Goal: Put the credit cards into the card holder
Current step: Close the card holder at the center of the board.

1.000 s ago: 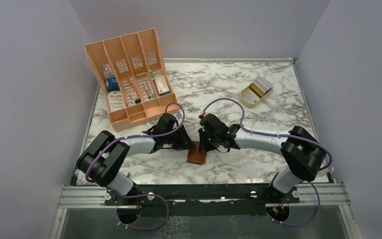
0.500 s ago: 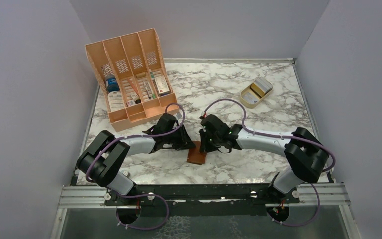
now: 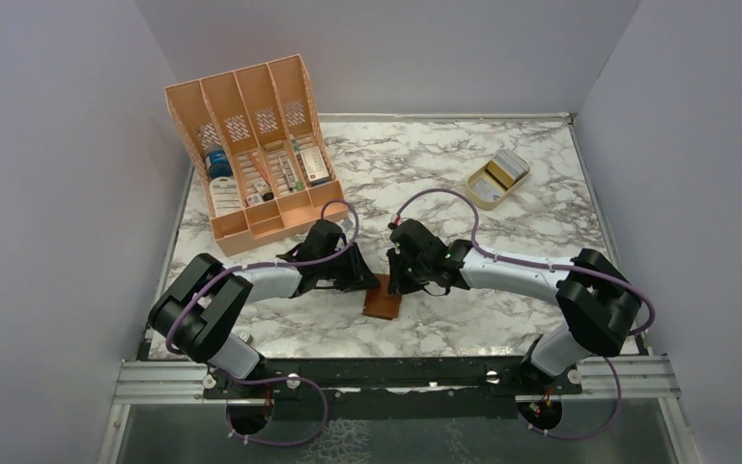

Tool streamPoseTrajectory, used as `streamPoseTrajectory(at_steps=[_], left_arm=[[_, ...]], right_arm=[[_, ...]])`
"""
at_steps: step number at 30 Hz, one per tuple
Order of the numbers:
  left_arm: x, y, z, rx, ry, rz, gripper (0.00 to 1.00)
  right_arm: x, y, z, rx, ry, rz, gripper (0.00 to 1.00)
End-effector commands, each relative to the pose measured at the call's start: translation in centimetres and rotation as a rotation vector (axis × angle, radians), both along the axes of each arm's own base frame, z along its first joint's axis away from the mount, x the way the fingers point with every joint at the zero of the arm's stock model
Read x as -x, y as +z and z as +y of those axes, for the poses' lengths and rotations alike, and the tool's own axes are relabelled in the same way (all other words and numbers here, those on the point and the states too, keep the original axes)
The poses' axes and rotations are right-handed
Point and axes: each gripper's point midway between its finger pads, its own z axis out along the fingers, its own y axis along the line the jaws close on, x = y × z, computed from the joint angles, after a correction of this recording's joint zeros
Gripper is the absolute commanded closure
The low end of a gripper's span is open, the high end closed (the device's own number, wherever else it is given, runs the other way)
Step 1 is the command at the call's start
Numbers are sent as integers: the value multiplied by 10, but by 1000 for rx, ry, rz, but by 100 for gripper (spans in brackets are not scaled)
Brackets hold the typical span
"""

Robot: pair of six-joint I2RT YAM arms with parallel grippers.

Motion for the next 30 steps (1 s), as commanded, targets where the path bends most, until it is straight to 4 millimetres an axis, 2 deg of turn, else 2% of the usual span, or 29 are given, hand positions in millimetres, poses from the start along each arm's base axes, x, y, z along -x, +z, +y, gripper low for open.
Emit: streamPoseTrajectory(at_steps=[1, 9, 30], left_arm=[[15, -24, 15, -86, 9, 54, 76], [15, -24, 14, -85, 8, 54, 76], [15, -23, 14, -84, 8, 55, 76]], right_arm=[[-7, 5, 5, 9, 3, -28, 89], [2, -8, 1, 12, 18, 6, 89], [11, -28, -2, 46, 31, 47, 89]])
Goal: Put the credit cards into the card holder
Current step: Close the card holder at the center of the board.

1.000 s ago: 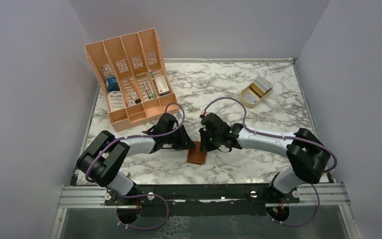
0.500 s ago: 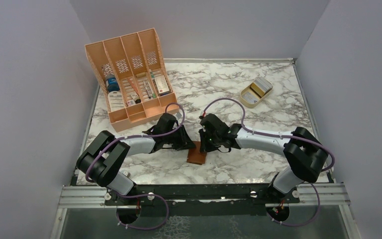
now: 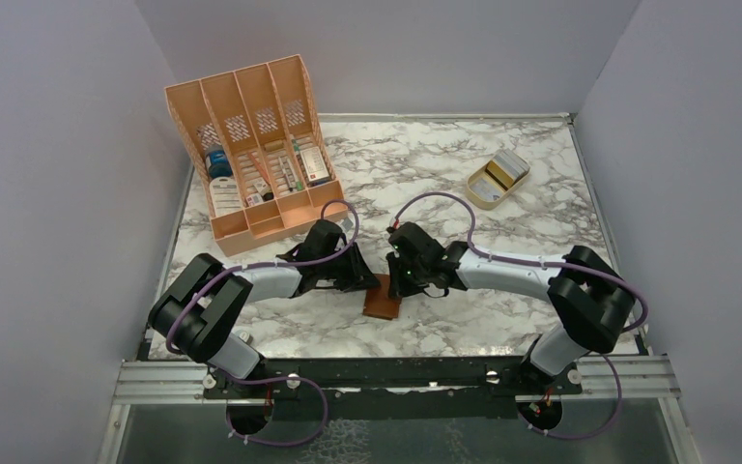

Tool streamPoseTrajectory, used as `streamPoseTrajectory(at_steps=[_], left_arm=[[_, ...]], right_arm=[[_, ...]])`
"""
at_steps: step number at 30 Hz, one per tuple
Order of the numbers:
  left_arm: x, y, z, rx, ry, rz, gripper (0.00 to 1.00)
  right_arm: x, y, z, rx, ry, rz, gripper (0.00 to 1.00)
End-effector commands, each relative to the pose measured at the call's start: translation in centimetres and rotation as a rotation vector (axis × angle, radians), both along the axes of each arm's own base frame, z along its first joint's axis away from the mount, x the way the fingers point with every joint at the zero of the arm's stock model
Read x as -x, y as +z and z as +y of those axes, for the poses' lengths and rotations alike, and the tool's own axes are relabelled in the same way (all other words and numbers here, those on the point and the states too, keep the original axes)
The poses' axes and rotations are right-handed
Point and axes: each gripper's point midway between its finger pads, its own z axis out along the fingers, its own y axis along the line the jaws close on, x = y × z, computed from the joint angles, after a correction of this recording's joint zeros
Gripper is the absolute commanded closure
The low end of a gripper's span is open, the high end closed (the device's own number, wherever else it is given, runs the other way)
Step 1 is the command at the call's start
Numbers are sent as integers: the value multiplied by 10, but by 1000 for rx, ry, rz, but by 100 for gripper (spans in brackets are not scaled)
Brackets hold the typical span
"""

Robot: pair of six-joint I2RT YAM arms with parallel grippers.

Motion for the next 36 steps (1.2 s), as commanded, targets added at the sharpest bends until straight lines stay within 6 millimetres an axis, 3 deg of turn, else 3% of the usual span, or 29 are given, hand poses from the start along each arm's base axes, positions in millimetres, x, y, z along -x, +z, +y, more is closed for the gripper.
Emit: streamPoseTrajectory(at_steps=[1, 16, 20, 23, 26, 31, 33, 34, 35, 36], left_arm=[[15, -23, 14, -83, 6, 53, 76], [17, -22, 14, -74, 7, 55, 76], [16, -17, 11, -60, -4, 48, 75], [10, -4, 7, -58, -18, 26, 68], [-3, 18, 6, -81, -18, -34, 60], [-26, 75, 5, -85, -2, -187, 42], [-32, 104, 6, -69, 1, -269, 30], [-33, 114, 10, -78, 8, -299, 22], [-36, 130, 12, -82, 14, -338, 7], [-38, 143, 15, -87, 18, -373, 2]], right_arm=[[8, -15, -1, 26, 18, 24, 89], [14, -47, -19, 192, 11, 99, 89], [12, -42, -16, 184, 11, 86, 88], [-3, -18, -6, 156, 7, 22, 86], [-21, 24, 8, 79, -8, -78, 83], [-38, 89, 12, -61, -73, -231, 76], [-42, 108, 12, -119, -73, -297, 65], [-43, 116, 9, -141, -86, -328, 59], [-44, 124, 5, -159, -103, -352, 51], [-44, 131, 1, -175, -118, -374, 47]])
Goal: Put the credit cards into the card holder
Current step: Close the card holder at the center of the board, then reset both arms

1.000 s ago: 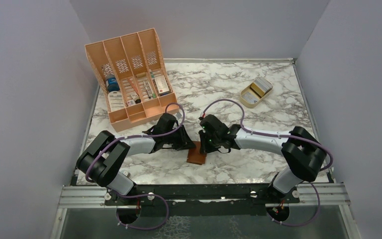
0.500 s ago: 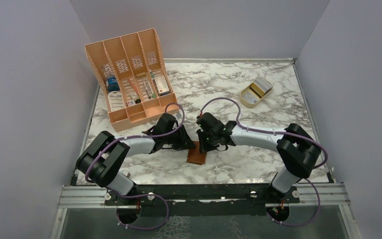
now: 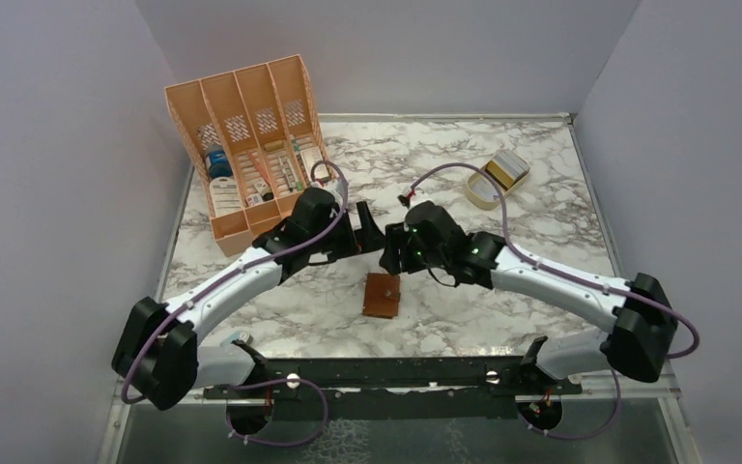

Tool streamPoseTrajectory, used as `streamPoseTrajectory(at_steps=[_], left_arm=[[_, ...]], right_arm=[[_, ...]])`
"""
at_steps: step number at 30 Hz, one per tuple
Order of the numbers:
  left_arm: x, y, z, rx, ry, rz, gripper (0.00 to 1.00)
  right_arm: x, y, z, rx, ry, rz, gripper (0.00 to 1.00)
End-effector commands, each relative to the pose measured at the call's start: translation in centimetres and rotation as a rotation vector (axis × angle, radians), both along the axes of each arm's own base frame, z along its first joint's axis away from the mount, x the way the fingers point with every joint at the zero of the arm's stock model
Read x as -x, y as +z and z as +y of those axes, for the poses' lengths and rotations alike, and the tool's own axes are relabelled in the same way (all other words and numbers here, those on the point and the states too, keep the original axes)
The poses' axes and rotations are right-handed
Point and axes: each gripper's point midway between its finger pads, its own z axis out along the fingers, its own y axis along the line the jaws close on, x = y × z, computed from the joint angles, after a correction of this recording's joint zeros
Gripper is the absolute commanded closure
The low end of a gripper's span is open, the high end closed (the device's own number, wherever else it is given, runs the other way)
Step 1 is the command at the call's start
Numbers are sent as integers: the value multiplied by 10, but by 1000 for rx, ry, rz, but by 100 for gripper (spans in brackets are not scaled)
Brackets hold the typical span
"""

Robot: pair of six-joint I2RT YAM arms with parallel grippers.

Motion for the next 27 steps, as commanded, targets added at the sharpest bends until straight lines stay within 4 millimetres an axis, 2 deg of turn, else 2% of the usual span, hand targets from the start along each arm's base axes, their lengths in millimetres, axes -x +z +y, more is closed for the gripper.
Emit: streamPoseTrajectory(at_steps=[1, 4, 6, 9, 11, 14, 16, 23, 27], left_arm=[[-10, 64, 18, -52, 22, -190, 1], [-7, 97, 30, -70, 25, -281, 1], [-4, 117, 38, -73, 30, -348, 1], [5, 144, 49, -44, 40, -440, 1], [11, 153, 54, -32, 48, -474, 1], [19, 155, 60, -17, 56, -490, 1], [22, 149, 64, -10, 72, -478, 1], [36, 124, 64, 34, 58, -451, 1], [41, 115, 65, 42, 52, -447, 1]], right_arm=[[-15, 46, -10, -102, -76, -171, 42], [-13, 77, -24, -161, -122, -229, 27], [-10, 97, -35, -196, -149, -262, 9], [-2, 121, -55, -246, -183, -309, 6], [5, 136, -66, -291, -185, -342, 6], [16, 147, -76, -338, -169, -372, 6], [21, 150, -82, -360, -179, -367, 6], [30, 124, -87, -380, -188, -326, 5], [31, 122, -90, -410, -199, -334, 5]])
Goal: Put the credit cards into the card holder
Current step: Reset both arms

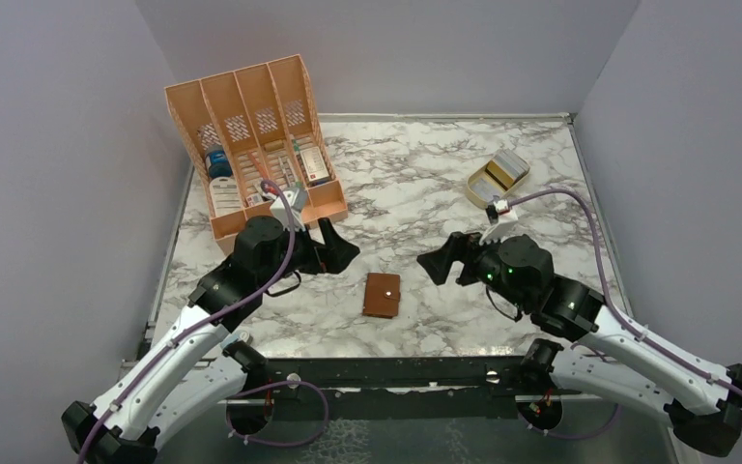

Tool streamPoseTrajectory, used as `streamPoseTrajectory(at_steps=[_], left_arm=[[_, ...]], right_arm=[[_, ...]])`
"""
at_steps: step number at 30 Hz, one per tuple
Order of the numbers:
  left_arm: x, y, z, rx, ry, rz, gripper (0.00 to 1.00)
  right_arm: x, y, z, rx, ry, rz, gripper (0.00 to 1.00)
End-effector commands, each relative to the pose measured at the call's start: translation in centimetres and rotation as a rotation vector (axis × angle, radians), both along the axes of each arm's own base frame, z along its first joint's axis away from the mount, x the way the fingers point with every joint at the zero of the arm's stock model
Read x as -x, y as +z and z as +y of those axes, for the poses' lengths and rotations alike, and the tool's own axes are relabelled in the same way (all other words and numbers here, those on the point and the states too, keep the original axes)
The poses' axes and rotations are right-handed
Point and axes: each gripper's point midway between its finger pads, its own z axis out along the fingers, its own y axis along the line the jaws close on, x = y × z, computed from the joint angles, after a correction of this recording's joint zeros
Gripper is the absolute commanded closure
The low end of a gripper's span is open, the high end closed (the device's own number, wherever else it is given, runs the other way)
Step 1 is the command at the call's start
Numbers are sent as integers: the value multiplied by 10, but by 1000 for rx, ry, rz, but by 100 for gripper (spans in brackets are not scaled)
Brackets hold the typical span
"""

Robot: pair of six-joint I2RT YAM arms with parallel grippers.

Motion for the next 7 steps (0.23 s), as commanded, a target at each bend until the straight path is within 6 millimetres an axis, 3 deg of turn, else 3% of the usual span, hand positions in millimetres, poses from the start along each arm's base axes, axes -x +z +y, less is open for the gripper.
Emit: streamPoseTrajectory(at_steps=[1, 7], left_arm=[[3, 6, -2, 45, -7, -32, 1], [4, 3, 0, 45, -3, -32, 1]], right_arm=[[1, 8, -2, -66, -24, -16, 5], [-1, 4, -3, -69, -45, 0, 4]])
